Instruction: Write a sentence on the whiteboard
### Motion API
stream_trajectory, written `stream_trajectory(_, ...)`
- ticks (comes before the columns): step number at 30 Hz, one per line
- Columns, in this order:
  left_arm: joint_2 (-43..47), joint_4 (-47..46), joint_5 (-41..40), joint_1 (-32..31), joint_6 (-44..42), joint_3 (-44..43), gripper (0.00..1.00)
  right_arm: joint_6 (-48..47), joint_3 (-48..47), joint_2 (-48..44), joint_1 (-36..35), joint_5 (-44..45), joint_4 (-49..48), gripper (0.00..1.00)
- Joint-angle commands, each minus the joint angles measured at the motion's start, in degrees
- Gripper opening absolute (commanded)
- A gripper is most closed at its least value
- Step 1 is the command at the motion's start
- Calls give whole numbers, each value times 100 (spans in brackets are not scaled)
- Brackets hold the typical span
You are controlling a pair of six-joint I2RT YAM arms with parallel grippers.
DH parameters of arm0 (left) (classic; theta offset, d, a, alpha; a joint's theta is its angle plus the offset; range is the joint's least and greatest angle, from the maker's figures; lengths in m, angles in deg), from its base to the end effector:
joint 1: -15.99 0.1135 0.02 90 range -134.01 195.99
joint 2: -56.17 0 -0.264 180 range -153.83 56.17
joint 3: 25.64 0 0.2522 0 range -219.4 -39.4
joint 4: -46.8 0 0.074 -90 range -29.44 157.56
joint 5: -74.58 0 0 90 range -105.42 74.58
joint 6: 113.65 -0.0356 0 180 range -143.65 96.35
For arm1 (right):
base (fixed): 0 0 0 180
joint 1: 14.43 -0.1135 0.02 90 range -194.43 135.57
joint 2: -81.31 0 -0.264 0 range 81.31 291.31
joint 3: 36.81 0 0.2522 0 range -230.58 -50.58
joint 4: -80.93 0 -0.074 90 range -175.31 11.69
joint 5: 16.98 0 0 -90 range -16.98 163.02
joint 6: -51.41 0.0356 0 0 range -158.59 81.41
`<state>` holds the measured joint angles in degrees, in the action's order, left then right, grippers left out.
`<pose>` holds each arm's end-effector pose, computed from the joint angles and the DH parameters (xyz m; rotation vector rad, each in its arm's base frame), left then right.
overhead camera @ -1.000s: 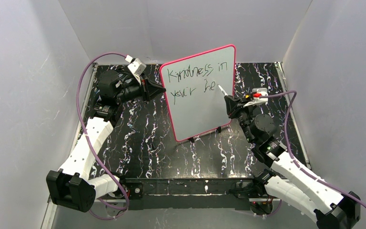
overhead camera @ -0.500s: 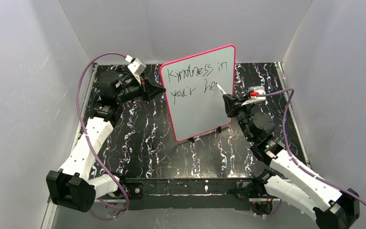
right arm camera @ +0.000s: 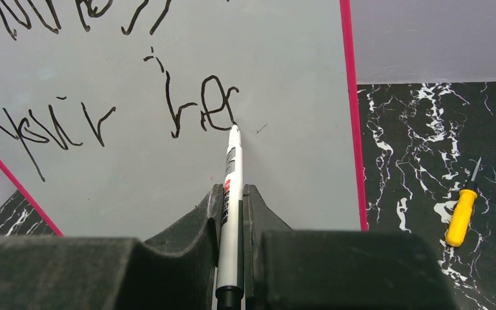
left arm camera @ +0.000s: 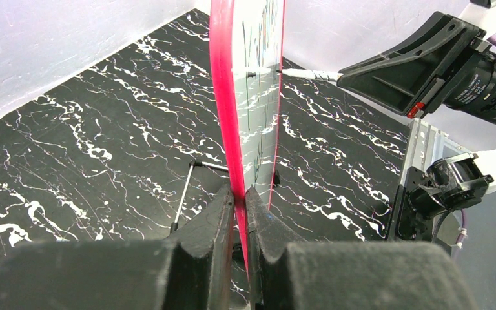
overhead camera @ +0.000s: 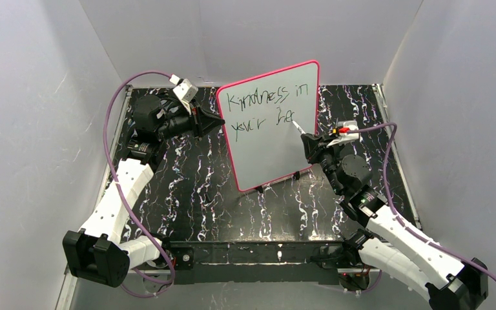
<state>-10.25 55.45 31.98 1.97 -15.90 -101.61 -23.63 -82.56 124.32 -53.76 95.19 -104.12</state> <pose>0.2471 -0.0887 0.3988 0.7483 1.4581 -0.9324 0.1515 0.1068 0.3201 0.0120 1.4640 0.4979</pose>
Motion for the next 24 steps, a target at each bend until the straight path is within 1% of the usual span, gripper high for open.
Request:
stream_trajectory(1, 61, 185, 217, -74, -25, 41, 0, 38, -7, -131, 26, 172, 25, 1)
stream_trajectory(15, 71, 185, 217, -71, -16, 48, 0, -485, -516, 182, 26, 325, -509, 1)
stream_trajectory(24, 88, 185, 217, -66, -28, 51, 0, -509, -554, 213, 28, 296, -553, 1)
